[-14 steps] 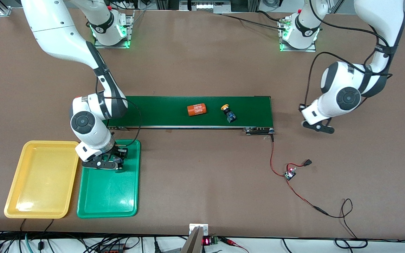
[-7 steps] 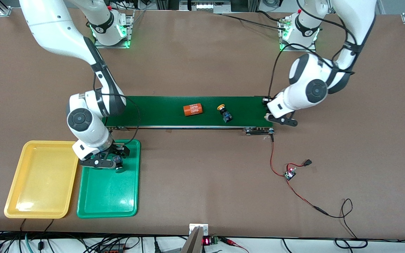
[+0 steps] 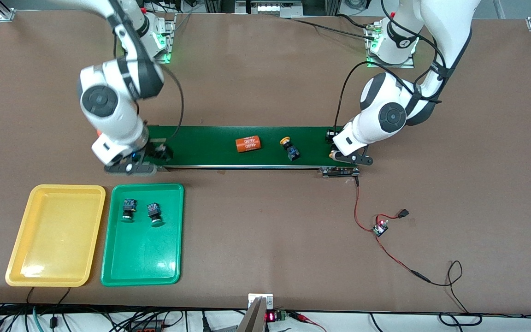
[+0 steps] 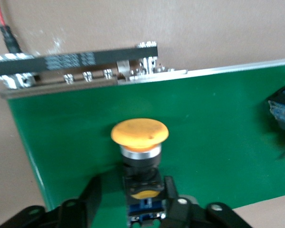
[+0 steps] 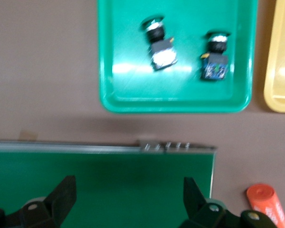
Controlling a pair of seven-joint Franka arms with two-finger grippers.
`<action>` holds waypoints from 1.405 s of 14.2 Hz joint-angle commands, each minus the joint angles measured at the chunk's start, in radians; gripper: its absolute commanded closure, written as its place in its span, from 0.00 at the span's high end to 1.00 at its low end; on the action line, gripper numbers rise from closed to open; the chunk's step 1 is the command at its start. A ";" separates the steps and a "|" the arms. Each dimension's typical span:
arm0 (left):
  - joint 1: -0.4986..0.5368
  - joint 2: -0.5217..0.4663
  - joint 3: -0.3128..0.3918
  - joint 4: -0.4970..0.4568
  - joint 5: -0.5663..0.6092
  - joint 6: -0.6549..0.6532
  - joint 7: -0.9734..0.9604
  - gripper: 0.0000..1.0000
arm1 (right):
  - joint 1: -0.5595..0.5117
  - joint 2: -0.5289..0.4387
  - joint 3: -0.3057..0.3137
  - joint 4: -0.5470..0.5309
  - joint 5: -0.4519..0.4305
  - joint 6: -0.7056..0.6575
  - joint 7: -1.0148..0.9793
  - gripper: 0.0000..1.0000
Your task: Sort buttons by color to trays
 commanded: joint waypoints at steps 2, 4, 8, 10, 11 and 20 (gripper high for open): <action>0.034 -0.120 -0.002 0.019 -0.019 -0.100 0.001 1.00 | -0.006 -0.075 0.033 -0.089 0.015 0.015 0.028 1.00; 0.051 -0.143 0.012 0.079 -0.009 -0.229 0.002 1.00 | -0.006 -0.077 0.044 -0.088 0.046 0.020 0.043 1.00; 0.065 -0.232 0.106 0.116 0.146 -0.393 0.010 1.00 | -0.001 -0.063 0.044 -0.089 0.096 0.075 0.062 1.00; 0.010 -0.304 0.190 0.114 0.206 -0.456 0.010 1.00 | 0.014 -0.040 0.076 -0.085 0.130 0.121 0.111 1.00; -0.036 -0.346 0.258 0.116 0.208 -0.482 0.013 1.00 | 0.028 -0.025 0.087 -0.078 0.132 0.124 0.141 1.00; 0.015 -0.380 0.304 0.533 0.179 -0.940 0.128 1.00 | 0.181 0.111 0.087 0.070 0.113 0.121 0.358 1.00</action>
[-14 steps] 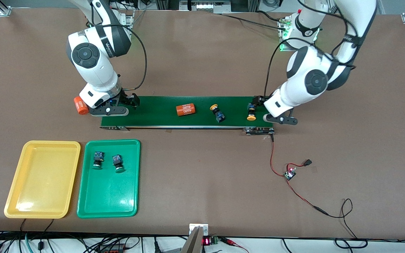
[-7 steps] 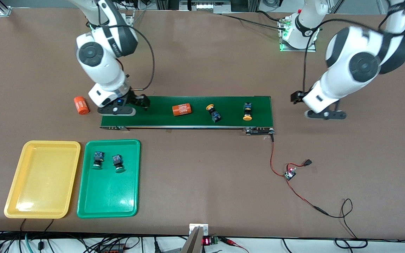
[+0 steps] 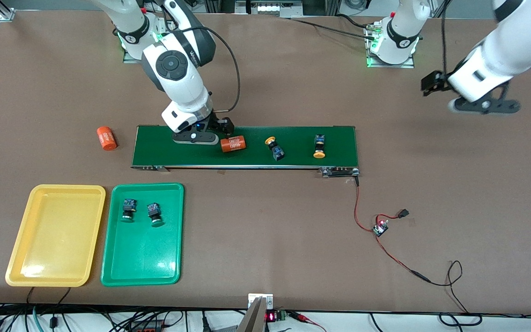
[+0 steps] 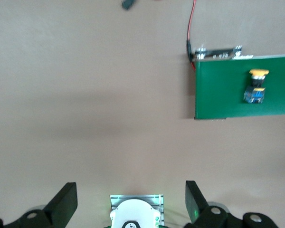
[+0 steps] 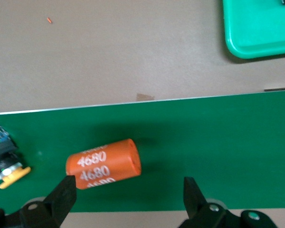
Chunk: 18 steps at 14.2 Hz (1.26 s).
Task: Sort buttons by color to trays
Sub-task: 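Grasp the second orange cylinder on the belt with the right gripper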
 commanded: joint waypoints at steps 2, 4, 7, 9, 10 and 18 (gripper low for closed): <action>0.017 0.099 0.012 0.203 0.004 -0.039 0.027 1.00 | 0.008 0.030 -0.004 0.037 -0.031 -0.013 0.022 1.00; 0.023 0.144 0.035 0.245 -0.008 -0.029 0.030 1.00 | 0.012 0.032 -0.005 0.036 -0.034 -0.013 0.020 1.00; 0.023 0.146 0.043 0.258 0.004 0.051 0.039 1.00 | 0.015 0.032 -0.007 0.034 -0.035 -0.014 0.023 1.00; 0.017 0.141 0.064 0.219 0.007 0.084 0.040 1.00 | 0.025 0.032 -0.010 0.033 -0.042 -0.014 0.025 1.00; 0.026 0.146 0.064 0.210 0.009 0.113 0.038 1.00 | 0.025 0.032 -0.012 0.033 -0.043 -0.016 0.023 1.00; 0.023 0.192 0.052 0.225 0.009 0.133 0.023 1.00 | 0.050 0.032 -0.012 0.028 -0.043 -0.016 0.028 1.00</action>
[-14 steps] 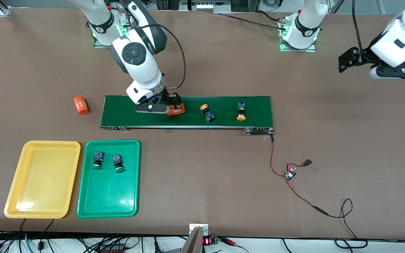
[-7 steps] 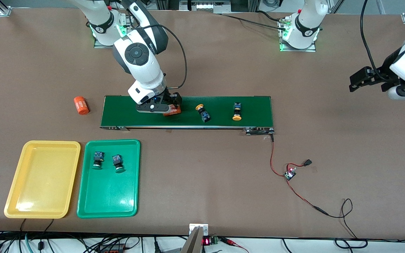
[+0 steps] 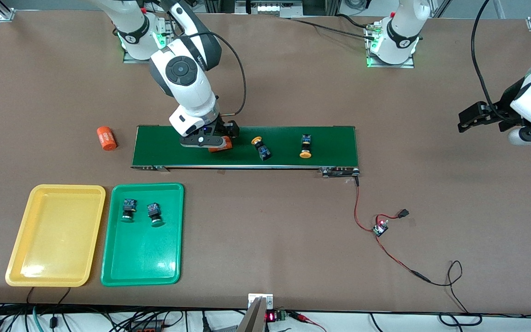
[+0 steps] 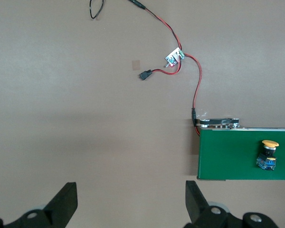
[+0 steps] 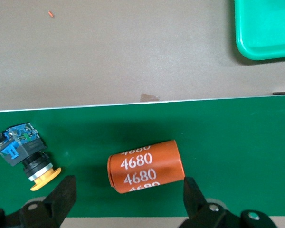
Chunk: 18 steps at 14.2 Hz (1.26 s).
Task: Sort buttons by color to trays
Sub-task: 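Grasp the second orange cylinder on the belt with the right gripper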
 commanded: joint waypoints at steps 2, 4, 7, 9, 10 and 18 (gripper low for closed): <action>-0.007 0.021 -0.005 0.017 0.009 0.024 0.009 1.00 | 0.074 0.026 -0.015 0.017 -0.017 -0.010 0.030 1.00; -0.001 0.021 -0.004 0.015 0.009 0.019 0.020 1.00 | 0.118 0.055 -0.032 0.049 -0.032 -0.004 0.073 1.00; -0.004 0.023 -0.005 0.015 0.009 0.021 0.018 1.00 | 0.176 0.128 -0.040 0.123 -0.047 -0.008 0.084 1.00; -0.009 0.023 -0.005 0.015 0.009 0.022 0.011 1.00 | 0.205 0.164 -0.070 0.152 -0.090 -0.002 0.084 1.00; -0.009 0.028 -0.004 0.015 0.009 0.025 0.009 1.00 | 0.212 0.176 -0.083 0.163 -0.095 -0.002 0.084 1.00; -0.007 0.040 -0.005 0.018 0.009 0.025 0.018 1.00 | 0.226 0.251 -0.152 0.229 -0.141 0.095 0.070 1.00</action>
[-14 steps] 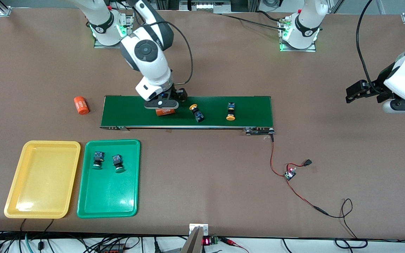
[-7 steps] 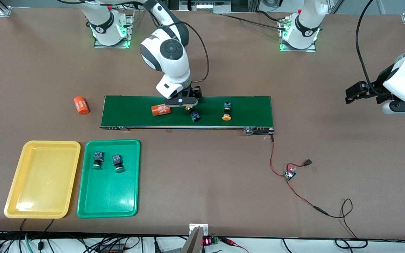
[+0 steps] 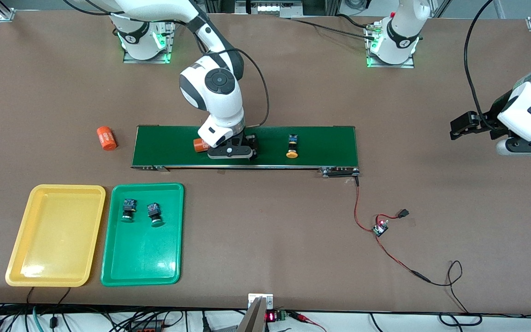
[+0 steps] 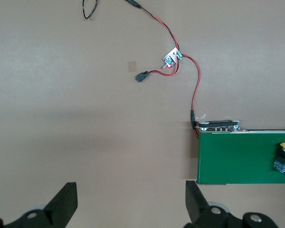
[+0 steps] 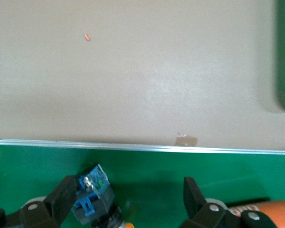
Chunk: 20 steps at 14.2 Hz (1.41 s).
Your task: Sort buttons by color to trays
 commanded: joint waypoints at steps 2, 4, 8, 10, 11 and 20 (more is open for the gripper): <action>-0.001 0.005 -0.003 0.018 0.009 -0.001 0.018 1.00 | 0.030 0.044 -0.006 0.028 -0.004 0.023 0.008 1.00; -0.001 0.005 -0.003 0.018 0.009 -0.003 0.020 1.00 | 0.033 0.044 -0.004 0.022 0.014 0.012 0.007 1.00; -0.001 0.005 -0.003 0.018 0.009 -0.004 0.020 1.00 | 0.038 0.043 -0.003 0.020 0.034 -0.051 0.002 0.99; 0.000 0.005 -0.003 0.018 0.009 -0.006 0.020 1.00 | 0.036 0.044 -0.003 0.019 0.034 -0.051 -0.001 0.96; -0.001 0.005 -0.003 0.018 0.009 -0.006 0.020 1.00 | 0.036 0.046 -0.001 0.019 0.034 -0.051 -0.002 0.93; -0.001 0.005 -0.003 0.018 0.009 -0.006 0.020 1.00 | 0.024 0.059 -0.003 0.016 0.034 -0.067 -0.005 0.11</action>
